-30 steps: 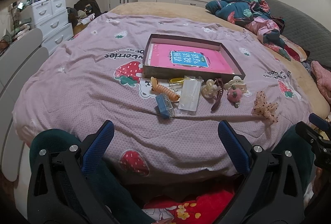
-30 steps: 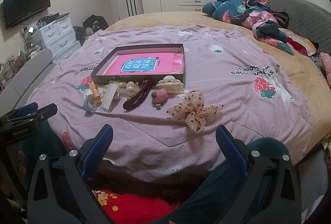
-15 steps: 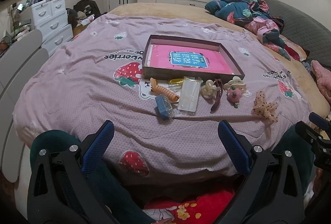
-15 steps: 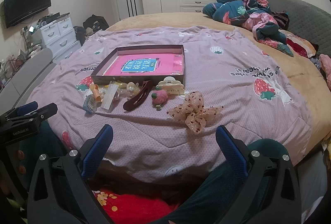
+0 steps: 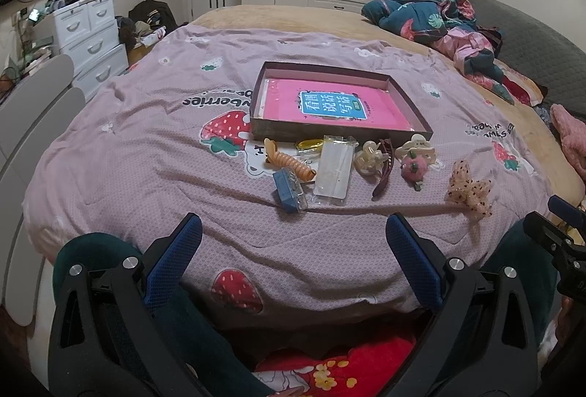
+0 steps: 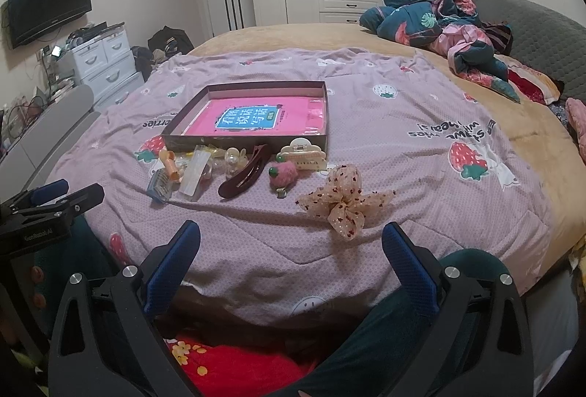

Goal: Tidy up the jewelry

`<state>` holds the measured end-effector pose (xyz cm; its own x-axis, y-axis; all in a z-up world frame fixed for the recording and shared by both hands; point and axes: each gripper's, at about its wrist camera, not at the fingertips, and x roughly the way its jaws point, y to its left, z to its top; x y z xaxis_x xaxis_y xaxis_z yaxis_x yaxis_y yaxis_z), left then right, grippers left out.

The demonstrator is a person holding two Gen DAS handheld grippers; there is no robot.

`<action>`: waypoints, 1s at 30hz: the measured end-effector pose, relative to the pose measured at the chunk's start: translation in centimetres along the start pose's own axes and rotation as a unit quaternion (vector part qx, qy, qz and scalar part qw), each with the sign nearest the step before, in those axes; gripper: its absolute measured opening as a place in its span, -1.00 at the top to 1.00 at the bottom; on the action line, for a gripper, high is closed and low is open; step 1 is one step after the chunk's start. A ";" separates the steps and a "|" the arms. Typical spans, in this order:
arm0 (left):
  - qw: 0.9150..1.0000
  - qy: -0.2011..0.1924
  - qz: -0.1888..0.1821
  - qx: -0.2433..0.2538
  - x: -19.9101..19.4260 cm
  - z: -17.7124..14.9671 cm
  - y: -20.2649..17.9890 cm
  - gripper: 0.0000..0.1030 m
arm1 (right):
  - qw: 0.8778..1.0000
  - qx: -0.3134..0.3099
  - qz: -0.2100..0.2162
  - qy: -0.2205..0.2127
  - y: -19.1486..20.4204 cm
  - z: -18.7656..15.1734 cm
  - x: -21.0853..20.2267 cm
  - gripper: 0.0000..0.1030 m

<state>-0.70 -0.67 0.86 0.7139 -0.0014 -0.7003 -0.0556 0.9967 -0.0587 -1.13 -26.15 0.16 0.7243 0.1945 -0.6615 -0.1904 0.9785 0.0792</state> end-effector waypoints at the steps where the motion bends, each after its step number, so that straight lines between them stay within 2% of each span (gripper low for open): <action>1: 1.000 0.002 0.000 0.000 0.0 0.1 0.0 -0.82 | 1.000 0.000 -0.001 0.000 0.0 0.0 0.0 -0.92; 22: 0.999 0.034 -0.015 -0.005 4.0 0.3 -0.2 -0.82 | 0.999 0.020 -0.007 0.028 -1.9 0.1 3.3 -0.92; 30: 0.998 0.047 0.010 -0.030 6.8 1.4 2.2 -0.82 | 0.998 0.042 -0.023 0.032 -4.3 1.4 5.3 -0.92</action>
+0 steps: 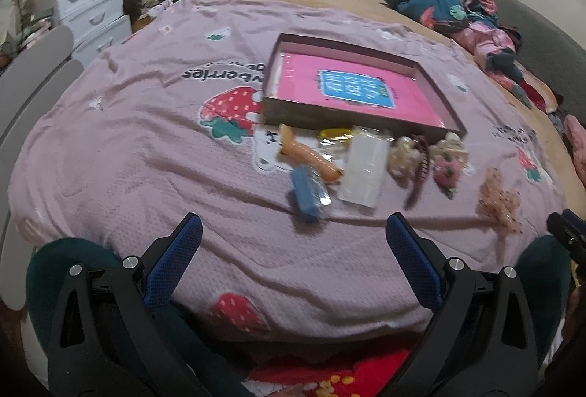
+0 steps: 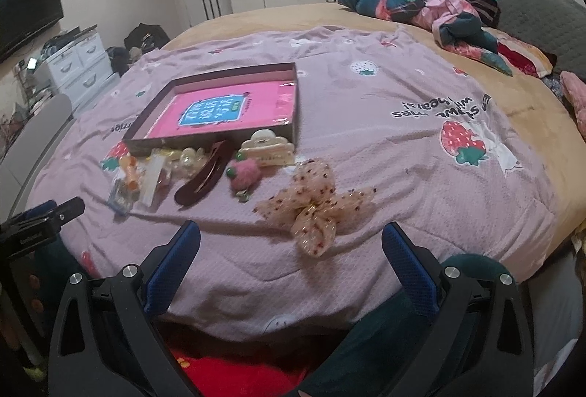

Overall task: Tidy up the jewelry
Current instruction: 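Grasp the blue hair clip with the left tool while the right tool grasps the sheer bow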

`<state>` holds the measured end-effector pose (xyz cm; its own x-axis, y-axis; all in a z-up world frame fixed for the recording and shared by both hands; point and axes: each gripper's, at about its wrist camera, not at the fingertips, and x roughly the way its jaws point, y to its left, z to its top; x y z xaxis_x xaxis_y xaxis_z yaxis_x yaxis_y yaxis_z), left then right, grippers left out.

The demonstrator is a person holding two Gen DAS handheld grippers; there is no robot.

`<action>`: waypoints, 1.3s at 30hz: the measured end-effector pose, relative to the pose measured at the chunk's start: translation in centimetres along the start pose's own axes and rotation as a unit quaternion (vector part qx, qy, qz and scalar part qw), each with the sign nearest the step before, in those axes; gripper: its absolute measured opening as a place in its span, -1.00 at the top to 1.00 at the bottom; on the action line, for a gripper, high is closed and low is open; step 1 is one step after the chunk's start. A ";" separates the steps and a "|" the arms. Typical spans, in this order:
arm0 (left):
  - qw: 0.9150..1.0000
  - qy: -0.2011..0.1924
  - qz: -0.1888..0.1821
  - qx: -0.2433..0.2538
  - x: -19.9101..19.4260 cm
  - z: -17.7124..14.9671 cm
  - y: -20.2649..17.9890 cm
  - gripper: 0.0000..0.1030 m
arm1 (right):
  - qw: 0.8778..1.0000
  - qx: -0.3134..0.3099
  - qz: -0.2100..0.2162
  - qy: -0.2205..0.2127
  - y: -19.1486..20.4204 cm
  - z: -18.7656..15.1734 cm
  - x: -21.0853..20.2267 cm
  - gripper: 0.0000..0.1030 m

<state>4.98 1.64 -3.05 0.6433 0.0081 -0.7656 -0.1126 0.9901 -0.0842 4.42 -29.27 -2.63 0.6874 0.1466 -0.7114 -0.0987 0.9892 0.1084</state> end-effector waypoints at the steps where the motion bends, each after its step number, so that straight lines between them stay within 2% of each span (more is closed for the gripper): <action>1: 1.000 0.005 0.003 -0.001 0.3 0.1 0.2 -0.82 | 1.000 0.001 0.000 0.001 -0.1 0.2 0.2 -0.92; 4: 1.000 0.014 -0.007 -0.007 1.3 0.4 0.7 -0.82 | 1.000 0.004 -0.003 0.006 -0.5 0.6 1.2 -0.92; 9: 0.999 0.032 0.000 0.012 3.0 1.0 0.3 -0.82 | 1.000 0.010 -0.001 0.021 -1.1 1.2 2.9 -0.92; 13: 0.999 0.047 -0.017 0.018 4.6 1.3 -0.1 -0.82 | 0.999 0.024 0.004 0.047 -1.7 1.2 4.8 -0.92; 15: 0.998 0.055 -0.014 0.022 5.5 1.4 -0.2 -0.82 | 0.998 0.027 0.006 0.056 -1.8 1.1 5.6 -0.92; 22: 0.997 0.077 -0.020 -0.004 7.7 1.7 0.6 -0.81 | 0.994 0.048 0.012 0.100 -2.3 0.9 9.3 -0.87; 24: 0.996 0.080 -0.034 -0.011 7.8 1.6 0.9 -0.67 | 0.993 0.051 0.011 0.109 -2.4 0.9 10.1 -0.71; 27: 0.996 0.079 -0.048 -0.011 7.7 1.4 0.9 -0.28 | 0.992 0.054 0.012 0.112 -2.4 1.0 10.9 -0.58; 29: 0.995 0.076 -0.059 -0.015 7.6 1.3 1.0 0.07 | 0.993 0.048 0.014 0.108 -2.2 1.1 11.1 -0.33; 30: 0.995 0.075 -0.066 -0.016 7.6 1.2 1.0 0.13 | 0.993 0.046 0.016 0.107 -2.1 1.1 11.2 -0.27; 32: 0.994 0.073 -0.081 -0.015 7.6 1.2 0.9 0.40 | 0.994 0.034 0.022 0.101 -1.8 1.2 11.1 0.09; 34: 0.993 0.070 -0.094 -0.009 7.4 1.1 0.6 0.57 | 0.995 0.023 0.022 0.092 -1.5 1.4 10.9 0.23; 37: 0.993 0.067 -0.098 -0.005 7.3 1.1 0.4 0.57 | 0.997 0.005 0.027 0.076 -1.2 1.6 10.3 0.42; 39: 0.992 0.064 -0.107 -0.010 7.1 1.0 0.7 0.58 | 0.997 -0.002 0.032 0.064 -0.9 1.7 9.5 0.46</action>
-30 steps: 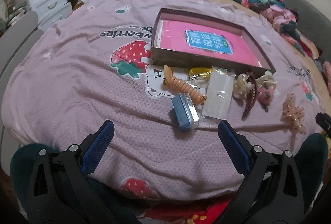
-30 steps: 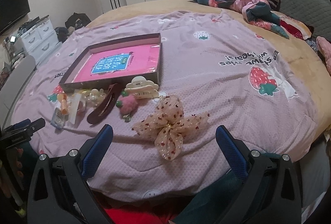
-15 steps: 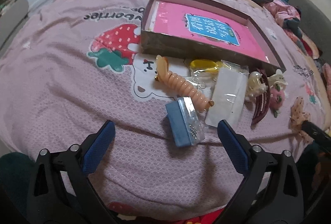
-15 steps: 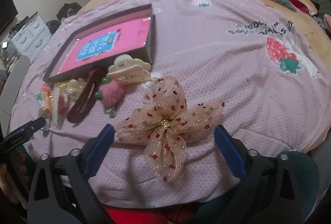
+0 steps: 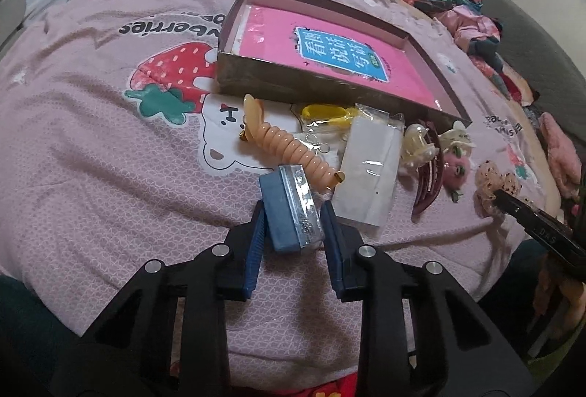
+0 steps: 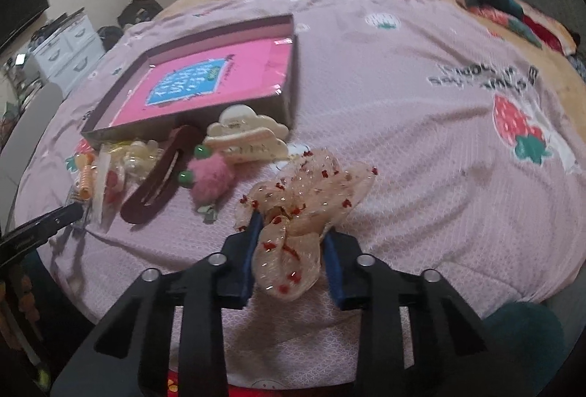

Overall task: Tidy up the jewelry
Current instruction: 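Grasp the blue hair clip with the left tool while the right tool grasps the sheer bow, then carry both items into the tray and open both tools to release them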

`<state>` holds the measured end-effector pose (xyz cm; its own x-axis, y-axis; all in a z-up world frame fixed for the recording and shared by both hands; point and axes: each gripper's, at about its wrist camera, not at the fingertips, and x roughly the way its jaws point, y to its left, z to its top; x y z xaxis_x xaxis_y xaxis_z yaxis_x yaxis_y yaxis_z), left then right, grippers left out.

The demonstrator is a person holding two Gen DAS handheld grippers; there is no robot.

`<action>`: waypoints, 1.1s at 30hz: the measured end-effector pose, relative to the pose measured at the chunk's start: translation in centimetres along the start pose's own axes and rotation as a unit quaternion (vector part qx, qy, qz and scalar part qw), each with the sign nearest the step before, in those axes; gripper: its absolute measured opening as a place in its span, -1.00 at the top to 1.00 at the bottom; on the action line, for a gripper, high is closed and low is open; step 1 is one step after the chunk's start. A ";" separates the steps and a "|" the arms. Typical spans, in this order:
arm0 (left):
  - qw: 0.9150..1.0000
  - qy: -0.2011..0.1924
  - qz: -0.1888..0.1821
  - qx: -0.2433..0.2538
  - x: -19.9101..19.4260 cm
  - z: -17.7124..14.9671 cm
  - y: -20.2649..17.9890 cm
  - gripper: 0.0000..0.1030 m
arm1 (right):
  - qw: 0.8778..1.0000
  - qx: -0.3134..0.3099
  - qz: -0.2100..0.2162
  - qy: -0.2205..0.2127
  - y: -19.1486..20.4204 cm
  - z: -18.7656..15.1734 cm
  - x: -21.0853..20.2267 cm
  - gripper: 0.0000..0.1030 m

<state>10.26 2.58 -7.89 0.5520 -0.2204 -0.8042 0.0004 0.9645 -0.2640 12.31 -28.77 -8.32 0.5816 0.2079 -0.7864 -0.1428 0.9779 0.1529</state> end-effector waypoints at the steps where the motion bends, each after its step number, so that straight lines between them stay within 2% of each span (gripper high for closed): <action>1: 1.000 -0.002 -0.001 -0.001 -0.2 0.0 0.1 0.58 | 1.000 -0.003 0.002 -0.004 0.2 0.1 -0.3 0.47; 8: 1.000 -0.023 0.003 0.000 -2.3 0.7 1.1 0.58 | 0.999 -0.016 0.028 -0.017 1.2 1.0 -2.3 0.48; 17: 0.998 -0.054 0.019 -0.004 -4.7 2.8 2.7 0.59 | 0.994 -0.061 0.071 -0.056 5.0 3.6 -4.8 0.48; 25: 0.995 -0.100 0.027 0.001 -6.9 6.7 2.8 0.59 | 0.989 -0.089 0.093 -0.071 7.6 6.3 -4.8 0.48; 33: 0.991 -0.133 0.026 0.009 -7.4 11.1 1.7 0.59 | 0.987 -0.100 0.084 -0.093 8.0 9.4 -4.5 0.48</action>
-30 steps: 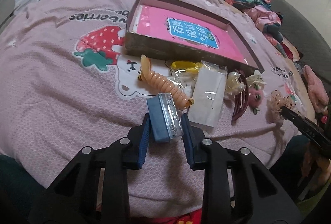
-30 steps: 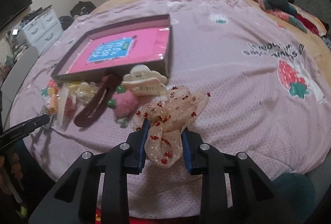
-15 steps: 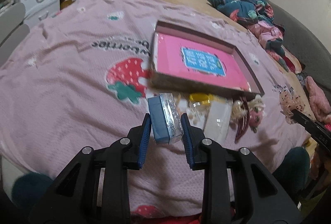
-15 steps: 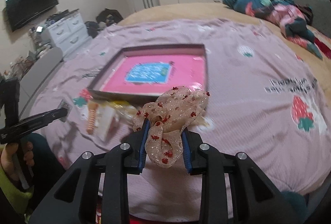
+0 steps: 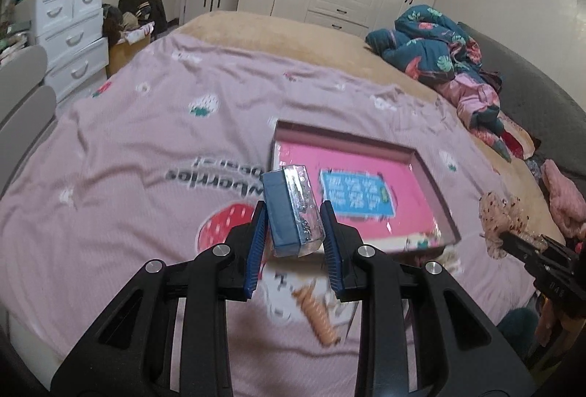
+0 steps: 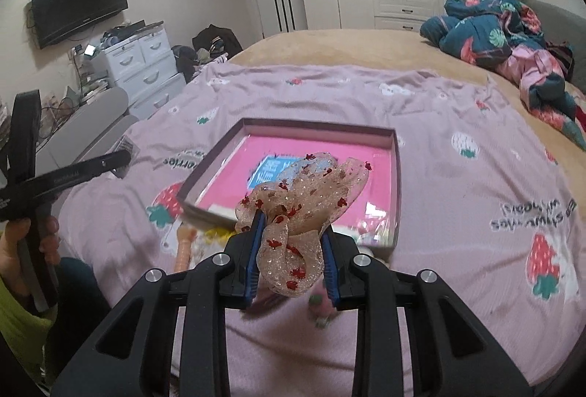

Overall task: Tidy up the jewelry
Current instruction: 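Carry both items into the tray and open both tools to release them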

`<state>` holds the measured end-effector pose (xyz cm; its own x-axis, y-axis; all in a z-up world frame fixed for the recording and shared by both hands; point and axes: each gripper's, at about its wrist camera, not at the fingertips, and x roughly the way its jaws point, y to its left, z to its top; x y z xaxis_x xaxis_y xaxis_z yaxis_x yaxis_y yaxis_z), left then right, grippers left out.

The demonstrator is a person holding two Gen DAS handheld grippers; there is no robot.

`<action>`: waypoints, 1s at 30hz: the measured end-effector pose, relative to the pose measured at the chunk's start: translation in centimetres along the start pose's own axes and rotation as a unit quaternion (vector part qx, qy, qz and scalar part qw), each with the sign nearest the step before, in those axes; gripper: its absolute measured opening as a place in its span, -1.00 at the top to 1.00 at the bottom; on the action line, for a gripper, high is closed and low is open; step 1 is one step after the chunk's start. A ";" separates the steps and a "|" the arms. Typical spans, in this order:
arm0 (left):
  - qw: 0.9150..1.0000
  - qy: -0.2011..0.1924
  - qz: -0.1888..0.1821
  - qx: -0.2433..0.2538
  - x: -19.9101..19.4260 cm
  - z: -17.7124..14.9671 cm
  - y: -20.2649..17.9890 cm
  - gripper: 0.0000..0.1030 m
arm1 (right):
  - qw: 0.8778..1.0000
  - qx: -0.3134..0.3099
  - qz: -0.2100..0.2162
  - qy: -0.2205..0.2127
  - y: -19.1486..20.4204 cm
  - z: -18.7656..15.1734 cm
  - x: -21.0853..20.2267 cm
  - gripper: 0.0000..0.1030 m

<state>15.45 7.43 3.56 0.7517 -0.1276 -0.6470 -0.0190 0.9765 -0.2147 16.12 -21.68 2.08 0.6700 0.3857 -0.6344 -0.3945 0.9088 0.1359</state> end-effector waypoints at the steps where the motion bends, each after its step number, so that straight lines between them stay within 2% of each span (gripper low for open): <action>1: 1.000 -0.001 -0.002 0.000 0.2 0.2 -0.2 0.59 | 1.000 -0.002 -0.001 -0.003 -0.1 0.3 0.2 0.48; 7: 1.000 0.007 -0.006 0.008 3.2 1.7 -1.5 0.59 | 1.000 -0.007 -0.014 -0.013 -1.2 2.4 2.0 0.48; 15: 0.999 0.038 -0.005 0.009 8.3 1.5 -2.2 0.59 | 1.000 0.006 -0.030 0.003 -3.7 3.9 5.9 0.47; 22: 0.997 0.072 -0.005 0.016 12.2 0.7 -2.9 0.59 | 0.999 0.020 -0.031 0.039 -5.0 3.4 9.5 0.47; 30: 0.996 0.089 -0.003 0.030 13.8 0.1 -2.9 0.61 | 0.996 0.024 -0.041 0.078 -5.3 1.8 13.1 0.46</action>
<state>25.93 2.89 -4.69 0.6231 -0.1574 -0.7662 0.0295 0.9836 -0.1781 28.14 -21.13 -5.58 0.5920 0.2841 -0.7542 -0.3095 0.9442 0.1128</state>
